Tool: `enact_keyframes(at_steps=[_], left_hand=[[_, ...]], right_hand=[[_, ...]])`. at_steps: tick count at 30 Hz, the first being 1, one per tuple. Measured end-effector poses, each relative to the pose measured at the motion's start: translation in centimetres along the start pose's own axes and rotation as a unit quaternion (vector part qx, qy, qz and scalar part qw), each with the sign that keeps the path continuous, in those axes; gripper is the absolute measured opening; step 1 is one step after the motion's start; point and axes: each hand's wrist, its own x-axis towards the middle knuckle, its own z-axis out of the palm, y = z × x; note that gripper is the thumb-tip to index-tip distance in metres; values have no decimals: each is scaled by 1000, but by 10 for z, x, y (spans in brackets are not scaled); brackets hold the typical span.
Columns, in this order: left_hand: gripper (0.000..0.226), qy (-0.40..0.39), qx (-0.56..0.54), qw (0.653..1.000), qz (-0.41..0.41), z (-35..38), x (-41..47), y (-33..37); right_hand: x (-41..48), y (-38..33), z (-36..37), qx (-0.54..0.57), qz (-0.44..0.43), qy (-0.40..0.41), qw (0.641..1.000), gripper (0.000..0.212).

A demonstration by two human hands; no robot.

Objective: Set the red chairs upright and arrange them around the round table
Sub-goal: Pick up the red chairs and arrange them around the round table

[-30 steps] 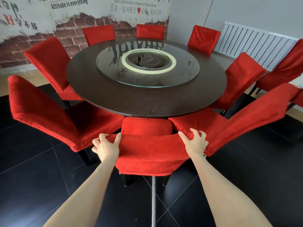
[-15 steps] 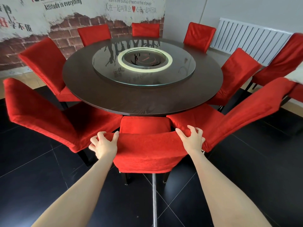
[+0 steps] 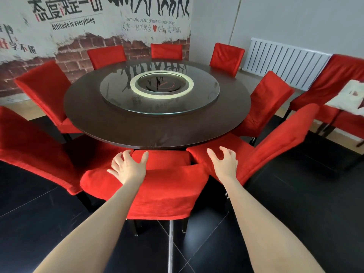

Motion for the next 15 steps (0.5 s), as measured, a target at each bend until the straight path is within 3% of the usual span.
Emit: enact_keyframes(at_steps=[11, 15], left_hand=[[62, 0, -125, 992, 28, 127, -130, 149], [64, -33, -134, 989, 51, 181, -170, 208]], right_hand=[[99, 71, -173, 9, -48, 12, 999, 65], [141, 106, -230, 12, -35, 28, 999, 66]])
